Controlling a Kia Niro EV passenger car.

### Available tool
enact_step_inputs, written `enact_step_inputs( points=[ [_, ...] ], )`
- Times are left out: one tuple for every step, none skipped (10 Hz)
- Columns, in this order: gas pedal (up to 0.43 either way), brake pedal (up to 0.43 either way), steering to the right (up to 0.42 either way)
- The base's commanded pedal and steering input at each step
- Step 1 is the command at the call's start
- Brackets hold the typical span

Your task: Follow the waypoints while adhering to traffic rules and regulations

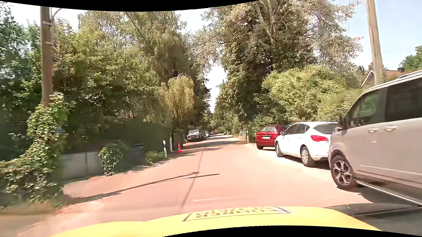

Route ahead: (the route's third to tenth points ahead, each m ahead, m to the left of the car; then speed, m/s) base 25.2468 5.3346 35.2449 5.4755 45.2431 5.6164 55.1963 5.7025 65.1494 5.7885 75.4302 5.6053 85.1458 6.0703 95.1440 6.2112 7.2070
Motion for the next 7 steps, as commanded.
enact_step_inputs(
  points=[
    [0.067,0.000,-0.008],
    [0.067,0.000,-0.009],
    [0.079,0.000,-0.008],
    [0.079,0.000,-0.004],
    [0.067,0.000,0.000],
    [0.067,0.000,0.003],
    [0.059,0.000,0.003]
  ],
)
